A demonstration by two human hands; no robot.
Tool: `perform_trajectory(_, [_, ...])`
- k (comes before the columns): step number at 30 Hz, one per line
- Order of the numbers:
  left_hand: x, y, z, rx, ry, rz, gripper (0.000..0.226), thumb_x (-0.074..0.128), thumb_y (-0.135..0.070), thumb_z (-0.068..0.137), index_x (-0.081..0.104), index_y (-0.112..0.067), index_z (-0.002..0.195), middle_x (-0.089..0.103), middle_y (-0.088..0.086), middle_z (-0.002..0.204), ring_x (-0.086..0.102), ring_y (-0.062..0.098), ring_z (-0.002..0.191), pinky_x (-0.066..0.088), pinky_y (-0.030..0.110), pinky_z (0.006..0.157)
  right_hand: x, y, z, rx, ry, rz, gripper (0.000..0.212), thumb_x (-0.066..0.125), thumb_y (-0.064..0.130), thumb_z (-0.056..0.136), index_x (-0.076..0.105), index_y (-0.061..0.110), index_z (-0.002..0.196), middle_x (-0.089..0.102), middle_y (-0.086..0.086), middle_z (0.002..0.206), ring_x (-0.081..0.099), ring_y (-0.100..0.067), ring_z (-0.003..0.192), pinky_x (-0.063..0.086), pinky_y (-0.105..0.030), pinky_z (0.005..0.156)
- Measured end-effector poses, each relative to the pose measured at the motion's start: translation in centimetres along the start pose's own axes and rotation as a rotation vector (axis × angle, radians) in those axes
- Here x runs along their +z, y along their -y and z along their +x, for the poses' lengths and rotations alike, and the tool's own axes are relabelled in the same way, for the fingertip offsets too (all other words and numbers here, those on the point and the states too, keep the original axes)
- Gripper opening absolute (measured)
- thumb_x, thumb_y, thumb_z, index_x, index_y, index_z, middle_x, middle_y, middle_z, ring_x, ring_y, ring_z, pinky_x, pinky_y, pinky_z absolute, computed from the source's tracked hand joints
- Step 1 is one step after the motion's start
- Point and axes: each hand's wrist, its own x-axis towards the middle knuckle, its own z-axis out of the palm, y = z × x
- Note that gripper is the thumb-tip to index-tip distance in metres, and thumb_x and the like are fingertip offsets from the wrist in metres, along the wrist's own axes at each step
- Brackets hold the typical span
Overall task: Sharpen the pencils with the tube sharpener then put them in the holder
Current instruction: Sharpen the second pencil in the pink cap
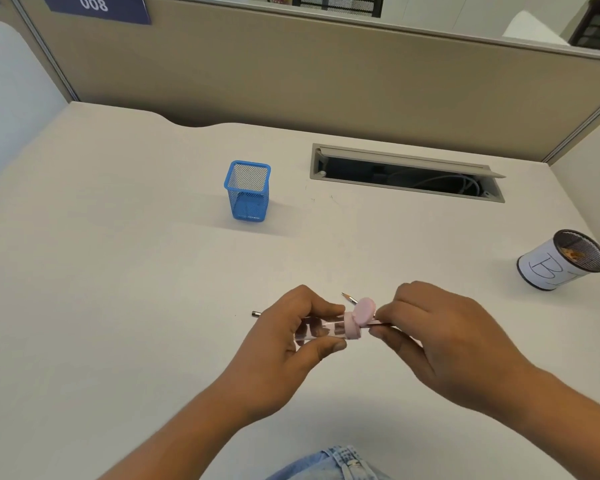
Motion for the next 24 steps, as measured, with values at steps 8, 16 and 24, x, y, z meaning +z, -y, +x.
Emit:
perform_trajectory(8, [0.6, 0.6, 0.2, 0.277, -0.070, 0.141, 0.020, 0.069, -0.012, 0.086, 0.060, -0.023, 0.101, 0.056, -0.019, 0.099, 0.061, 0.007, 0.096, 0.046, 0.015, 0.081, 0.0, 1.5, 0.5, 0.652, 0.179, 0.799, 0.041, 0.059, 0.038, 0.094, 0.052, 0.017, 0.060, 0.031, 0.008, 0.050, 0.022, -0.013, 0.047, 0.020, -0.022, 0.046])
perform_trajectory(16, [0.5, 0.6, 0.3, 0.143, -0.033, 0.064, 0.020, 0.071, -0.018, 0.086, 0.058, -0.031, 0.095, 0.059, -0.023, 0.093, 0.056, 0.002, 0.083, 0.040, 0.008, 0.073, -0.6, 1.2, 0.1, 0.421, 0.189, 0.616, 0.036, 0.050, 0.056, 0.093, 0.066, 0.025, 0.084, 0.046, 0.012, 0.061, 0.035, -0.009, 0.051, 0.030, -0.017, 0.048])
perform_trajectory(24, [0.5, 0.5, 0.1, 0.053, -0.007, -0.001, 0.018, 0.072, -0.022, 0.085, 0.059, -0.029, 0.097, 0.059, -0.023, 0.088, 0.057, 0.008, 0.081, 0.043, 0.013, 0.072, 0.2, 0.8, -0.7, -0.010, -0.049, -0.004, 0.027, 0.052, 0.032, 0.094, 0.071, 0.018, 0.081, 0.050, 0.005, 0.059, 0.041, -0.019, 0.050, 0.031, -0.028, 0.043])
